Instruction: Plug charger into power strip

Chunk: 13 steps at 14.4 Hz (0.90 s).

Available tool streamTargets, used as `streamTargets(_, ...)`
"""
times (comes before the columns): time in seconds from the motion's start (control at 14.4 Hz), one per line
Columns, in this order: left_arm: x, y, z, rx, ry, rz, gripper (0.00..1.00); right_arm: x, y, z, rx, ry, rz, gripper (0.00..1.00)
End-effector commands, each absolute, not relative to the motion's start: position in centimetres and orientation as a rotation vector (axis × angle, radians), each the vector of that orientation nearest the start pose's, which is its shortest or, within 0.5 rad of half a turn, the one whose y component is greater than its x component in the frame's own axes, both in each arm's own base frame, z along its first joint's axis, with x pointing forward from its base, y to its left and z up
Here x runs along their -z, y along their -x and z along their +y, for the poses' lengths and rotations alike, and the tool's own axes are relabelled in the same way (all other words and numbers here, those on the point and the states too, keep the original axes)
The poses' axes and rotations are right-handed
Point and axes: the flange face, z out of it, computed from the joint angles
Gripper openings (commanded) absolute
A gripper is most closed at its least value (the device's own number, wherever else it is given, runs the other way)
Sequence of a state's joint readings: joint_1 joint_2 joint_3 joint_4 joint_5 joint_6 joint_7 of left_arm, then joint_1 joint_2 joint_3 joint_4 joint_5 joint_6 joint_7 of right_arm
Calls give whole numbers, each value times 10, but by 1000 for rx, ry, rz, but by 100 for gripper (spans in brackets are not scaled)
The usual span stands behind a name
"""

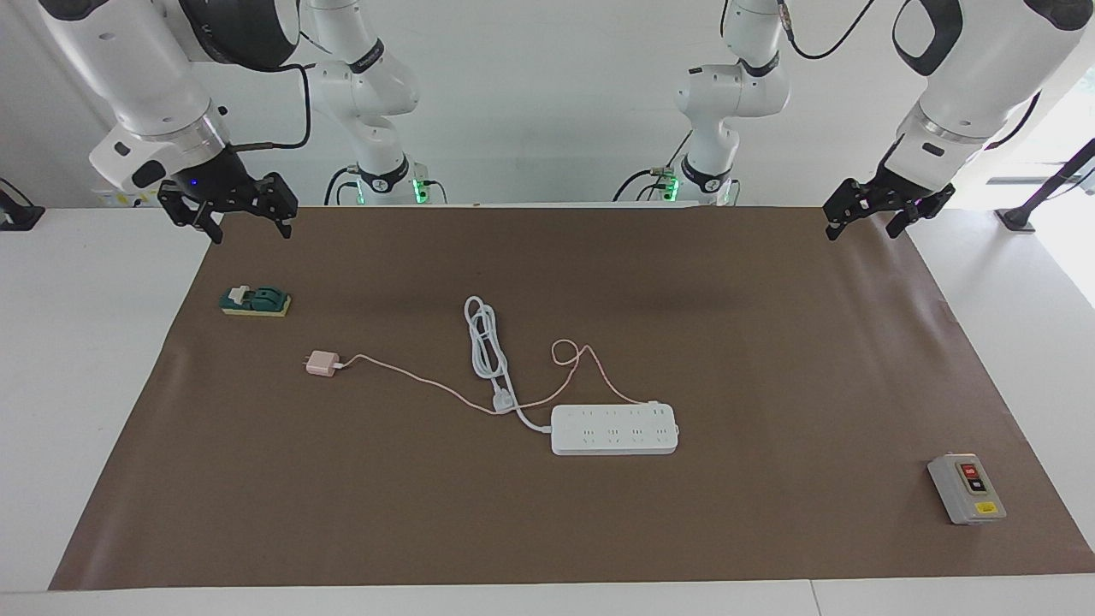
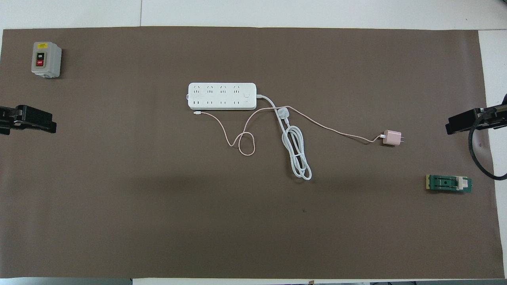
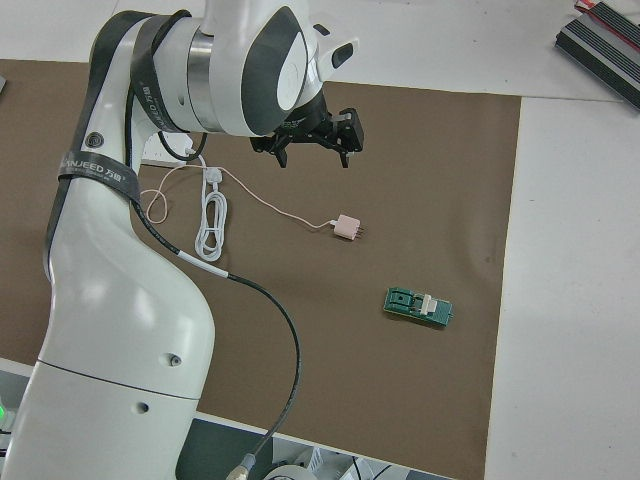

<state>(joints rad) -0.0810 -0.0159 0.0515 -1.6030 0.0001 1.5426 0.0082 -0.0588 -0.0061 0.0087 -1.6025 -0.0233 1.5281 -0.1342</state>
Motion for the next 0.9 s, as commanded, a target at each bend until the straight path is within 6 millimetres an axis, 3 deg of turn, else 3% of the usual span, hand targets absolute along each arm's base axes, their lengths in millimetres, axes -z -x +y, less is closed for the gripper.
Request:
streamTargets(0.0,-635,-534,-10,-5,3158,47,100,-608,-542,-33,-98,3163,-95,100)
streamTargets(0.21,-654,-522,9,46,3162,-8,100,-608,-542,-35,-96,3163,-90,100)
streamTargets(0.69,-652,-529,11,90,3156,-2,100,-605,-539,-36,-111,3161,-105,100)
streamTargets(0.83,-654,-531,14,112,3157,-9,100,-606,-538,-48,-101,3162,-71,100)
